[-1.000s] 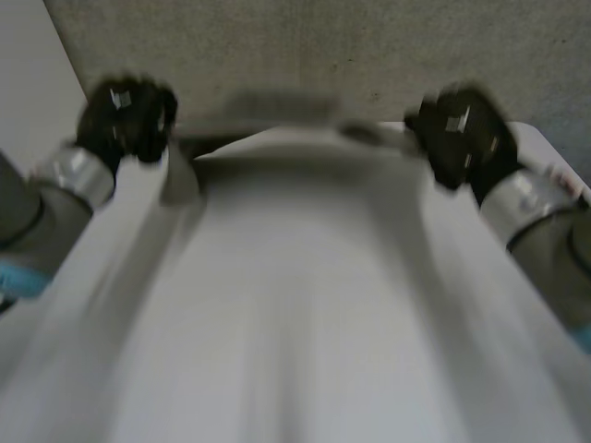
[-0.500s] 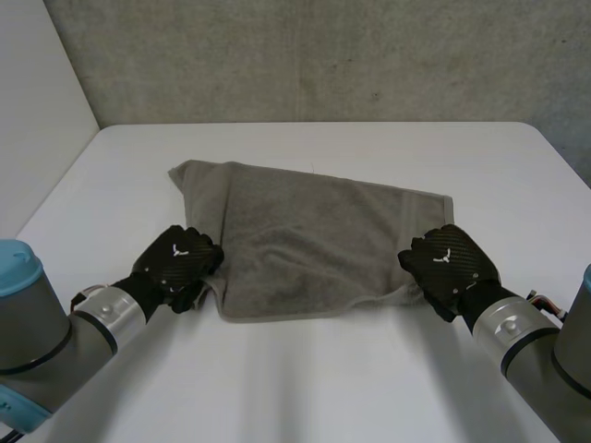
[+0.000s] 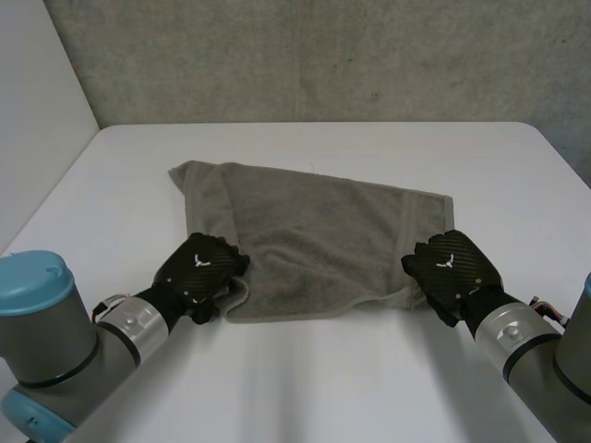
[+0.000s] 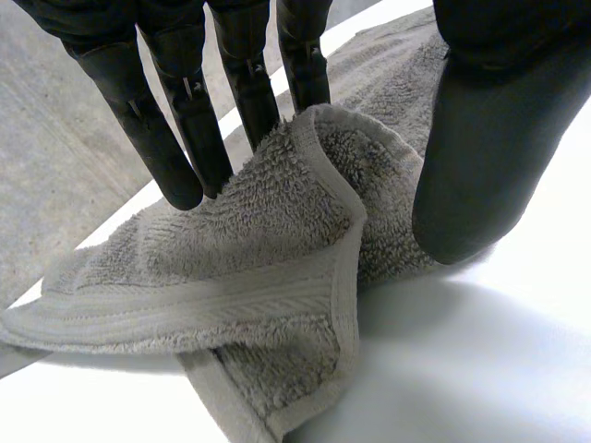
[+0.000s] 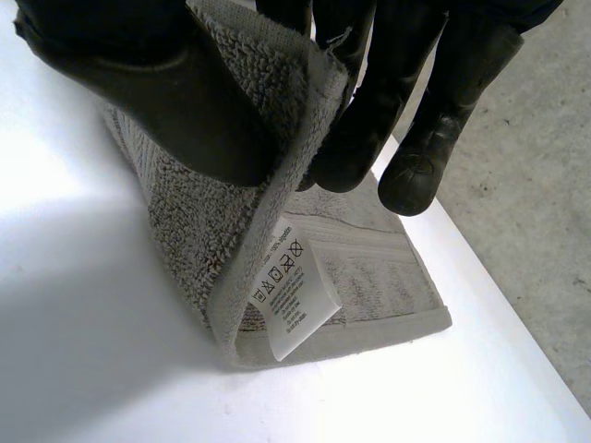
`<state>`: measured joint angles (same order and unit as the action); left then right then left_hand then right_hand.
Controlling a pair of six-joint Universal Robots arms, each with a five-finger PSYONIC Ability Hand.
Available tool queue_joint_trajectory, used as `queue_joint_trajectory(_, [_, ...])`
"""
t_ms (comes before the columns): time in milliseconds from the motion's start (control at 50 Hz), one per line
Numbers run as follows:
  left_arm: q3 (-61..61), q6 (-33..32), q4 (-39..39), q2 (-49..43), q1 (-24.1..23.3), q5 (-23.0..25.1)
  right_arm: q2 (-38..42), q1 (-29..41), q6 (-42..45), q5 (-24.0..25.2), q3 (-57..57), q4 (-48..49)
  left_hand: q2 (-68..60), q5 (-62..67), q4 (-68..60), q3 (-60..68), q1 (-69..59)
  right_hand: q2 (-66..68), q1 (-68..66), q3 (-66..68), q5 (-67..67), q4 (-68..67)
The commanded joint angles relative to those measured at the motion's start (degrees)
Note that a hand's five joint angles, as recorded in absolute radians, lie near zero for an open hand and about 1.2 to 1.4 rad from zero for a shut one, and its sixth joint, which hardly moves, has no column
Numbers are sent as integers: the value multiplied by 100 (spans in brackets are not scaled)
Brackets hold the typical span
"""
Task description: Fold the towel.
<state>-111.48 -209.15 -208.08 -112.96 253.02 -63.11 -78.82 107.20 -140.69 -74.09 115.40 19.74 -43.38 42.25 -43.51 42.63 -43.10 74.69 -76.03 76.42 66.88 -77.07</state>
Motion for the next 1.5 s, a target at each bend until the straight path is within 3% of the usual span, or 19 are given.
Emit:
queue_joint_trajectory(20, [179, 15, -172, -165, -157, -272, 42, 11, 7, 0, 18, 38, 642, -1529, 655, -567, 613, 531, -397, 358, 312, -293])
queue_joint_trajectory(120, [495, 15, -400, -550, -306, -912, 87, 38, 7, 0, 35, 38, 626, -1512, 638, -550, 597, 531, -397, 358, 312, -293])
queue_joint_trajectory(240, [759, -29, -418, -911, -315, -1317, 87, 47, 7, 0, 61, 38, 609, -1495, 622, -534, 580, 531, -397, 358, 312, -293])
queue_joint_trajectory(520, [750, -3, -427, -894, -297, -1459, 95, 20, 16, 9, 62, 38, 592, -1478, 605, -517, 563, 531, -397, 358, 312, -293])
queue_joint_trajectory(620, [829, 6, -444, -894, -297, -1933, 95, 29, 16, 9, 70, 38, 592, -1478, 605, -517, 563, 531, -397, 358, 312, -293])
queue_joint_trajectory(660, [952, 15, -479, -912, -297, -2344, 95, 29, 16, 9, 70, 38, 592, -1478, 605, -517, 563, 531, -397, 358, 312, -293])
queue_joint_trajectory(760, [1031, 15, -567, -938, -280, -2680, 95, 29, 16, 17, 70, 38, 592, -1478, 605, -517, 563, 531, -397, 358, 312, -293])
queue_joint_trajectory(1220, [856, 32, -523, -595, -121, -2698, 271, 73, 42, 17, 88, 38, 558, -1445, 571, -483, 529, 531, -397, 358, 312, -293])
queue_joint_trajectory(1500, [451, 735, -198, -138, -227, -2012, 271, 11, 33, 0, 70, 82, 2139, -3026, 2152, -2064, 2111, 531, -397, 358, 312, -293])
